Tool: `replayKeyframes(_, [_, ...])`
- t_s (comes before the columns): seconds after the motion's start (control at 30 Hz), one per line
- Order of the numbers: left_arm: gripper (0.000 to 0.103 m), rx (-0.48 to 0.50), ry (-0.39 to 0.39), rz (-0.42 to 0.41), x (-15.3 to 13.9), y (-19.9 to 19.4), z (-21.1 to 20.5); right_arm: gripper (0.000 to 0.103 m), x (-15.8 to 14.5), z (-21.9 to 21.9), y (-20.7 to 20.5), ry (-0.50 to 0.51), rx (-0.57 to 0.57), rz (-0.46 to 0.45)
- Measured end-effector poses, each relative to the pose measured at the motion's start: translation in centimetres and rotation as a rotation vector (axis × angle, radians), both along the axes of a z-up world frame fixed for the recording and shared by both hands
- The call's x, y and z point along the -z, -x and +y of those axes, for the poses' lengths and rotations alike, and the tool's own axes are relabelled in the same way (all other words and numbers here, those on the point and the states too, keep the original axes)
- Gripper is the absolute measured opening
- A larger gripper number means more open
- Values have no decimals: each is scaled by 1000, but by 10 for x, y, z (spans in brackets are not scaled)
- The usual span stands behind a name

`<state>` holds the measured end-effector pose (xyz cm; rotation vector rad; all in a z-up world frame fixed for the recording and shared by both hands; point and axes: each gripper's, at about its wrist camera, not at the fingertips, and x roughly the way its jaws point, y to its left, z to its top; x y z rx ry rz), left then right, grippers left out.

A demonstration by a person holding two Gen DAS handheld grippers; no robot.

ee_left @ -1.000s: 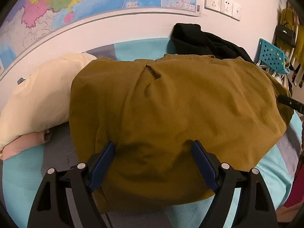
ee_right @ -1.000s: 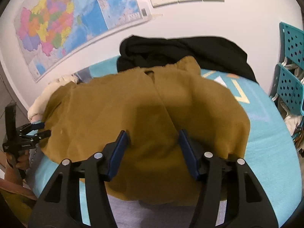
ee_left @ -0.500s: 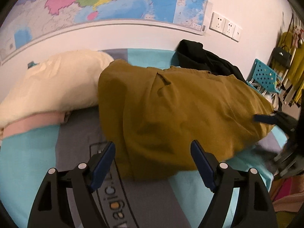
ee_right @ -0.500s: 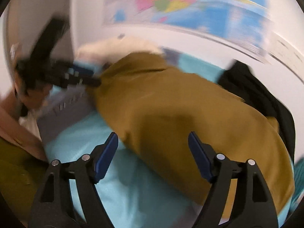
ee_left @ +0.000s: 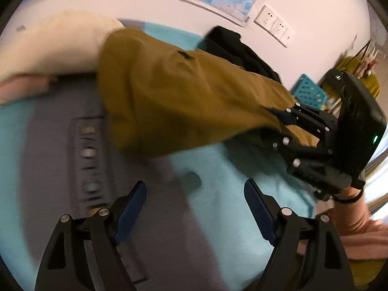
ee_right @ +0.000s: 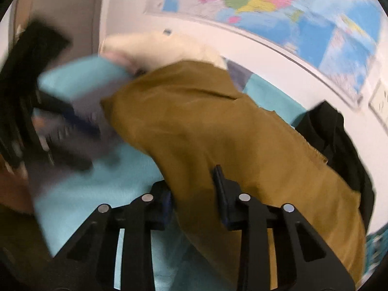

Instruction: Fold large clothes

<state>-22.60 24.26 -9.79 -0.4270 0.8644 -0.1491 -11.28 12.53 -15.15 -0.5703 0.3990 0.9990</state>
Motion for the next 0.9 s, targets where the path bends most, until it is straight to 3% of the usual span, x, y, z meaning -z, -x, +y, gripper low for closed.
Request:
replayKeyframes(0.1, [82, -1, 109, -38, -2, -13, 5, 30, -8, -5, -7, -55, 12, 74])
replayKeyframes(0.2, [83, -11, 292, -76, 0, -26, 20, 33, -5, -5, -9, -63, 12, 116])
replayKeyframes(0.3, [82, -43, 364, -52, 9, -38, 29, 39, -1, -13, -7, -92, 18, 163])
replayKeyframes(0.43, [78, -60, 287, -49, 8, -43, 20, 43, 1, -22, -4, -112, 23, 187])
replayKeyframes(0.5, [71, -80, 271, -35, 9, -47, 19, 49, 0, -31, -2, -133, 18, 207])
replayKeyframes(0.57, [61, -106, 262, -33, 9, -49, 22, 61, -5, -52, -2, -209, 15, 275])
replayKeyframes(0.67, [49, -129, 246, -23, 12, -53, 26, 66, -5, -98, -10, -332, 58, 402])
replayKeyframes(0.8, [50, -145, 217, -24, 10, -53, 26, 71, 18, -173, -25, -489, 189, 612])
replayKeyframes(0.9, [59, -164, 161, -27, 6, -58, 20, 74, 44, -222, -34, -565, 347, 715])
